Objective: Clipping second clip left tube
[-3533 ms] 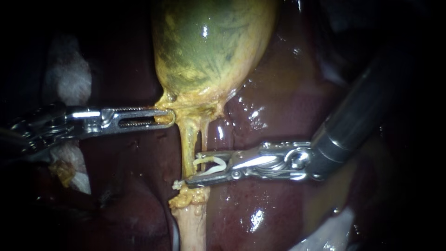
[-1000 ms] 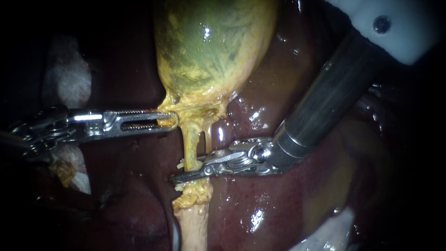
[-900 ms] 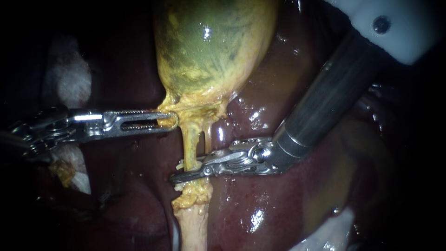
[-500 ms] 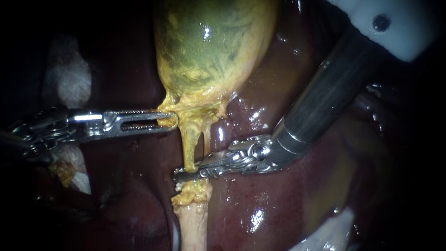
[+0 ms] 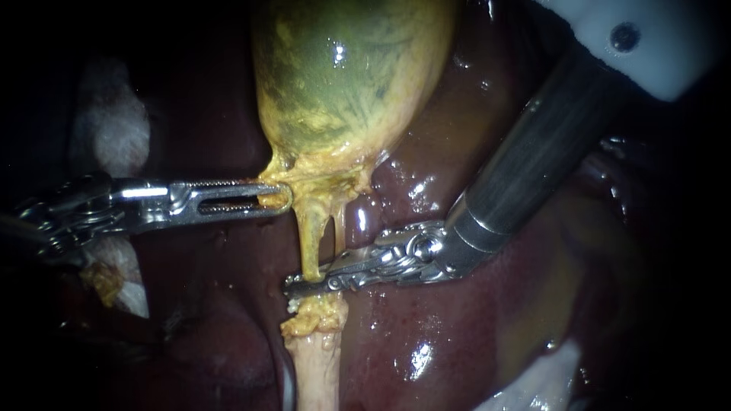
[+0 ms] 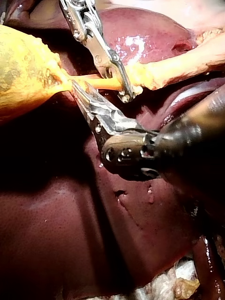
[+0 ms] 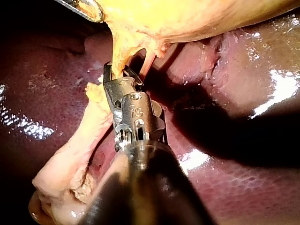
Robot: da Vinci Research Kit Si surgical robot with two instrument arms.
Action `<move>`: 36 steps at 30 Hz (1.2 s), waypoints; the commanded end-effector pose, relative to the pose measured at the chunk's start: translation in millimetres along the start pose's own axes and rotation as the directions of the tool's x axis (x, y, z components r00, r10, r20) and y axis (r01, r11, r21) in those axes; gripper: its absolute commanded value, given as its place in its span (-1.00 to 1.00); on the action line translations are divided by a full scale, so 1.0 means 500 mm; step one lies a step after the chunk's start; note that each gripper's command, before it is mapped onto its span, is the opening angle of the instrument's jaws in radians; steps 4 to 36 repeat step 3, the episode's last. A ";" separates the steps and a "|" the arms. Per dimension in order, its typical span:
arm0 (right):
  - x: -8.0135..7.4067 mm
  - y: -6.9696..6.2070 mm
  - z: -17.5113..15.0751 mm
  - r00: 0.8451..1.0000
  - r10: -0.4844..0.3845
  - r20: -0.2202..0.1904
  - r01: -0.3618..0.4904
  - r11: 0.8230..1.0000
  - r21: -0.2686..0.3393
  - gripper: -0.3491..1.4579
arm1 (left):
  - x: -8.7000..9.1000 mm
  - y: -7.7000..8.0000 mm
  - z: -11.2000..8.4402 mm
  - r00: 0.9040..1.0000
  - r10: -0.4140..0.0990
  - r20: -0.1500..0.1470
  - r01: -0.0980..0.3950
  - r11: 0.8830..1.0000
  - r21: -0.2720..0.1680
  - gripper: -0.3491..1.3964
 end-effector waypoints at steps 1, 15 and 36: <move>0.0000 0.0000 0.0000 1.000 0.000 0.001 0.000 1.000 0.000 -1.00 | 0.0000 0.0000 0.0000 1.000 0.000 0.000 0.000 1.000 0.000 -1.00; 0.0000 0.0000 0.0000 1.000 0.000 0.001 0.000 1.000 0.000 -1.00 | 0.0000 0.0000 0.0000 1.000 0.000 0.000 0.000 1.000 0.000 -1.00; 0.0000 0.0000 0.0000 1.000 0.000 0.001 0.000 1.000 0.000 -1.00 | 0.0000 0.0000 0.0000 1.000 0.000 0.000 0.000 1.000 0.000 -1.00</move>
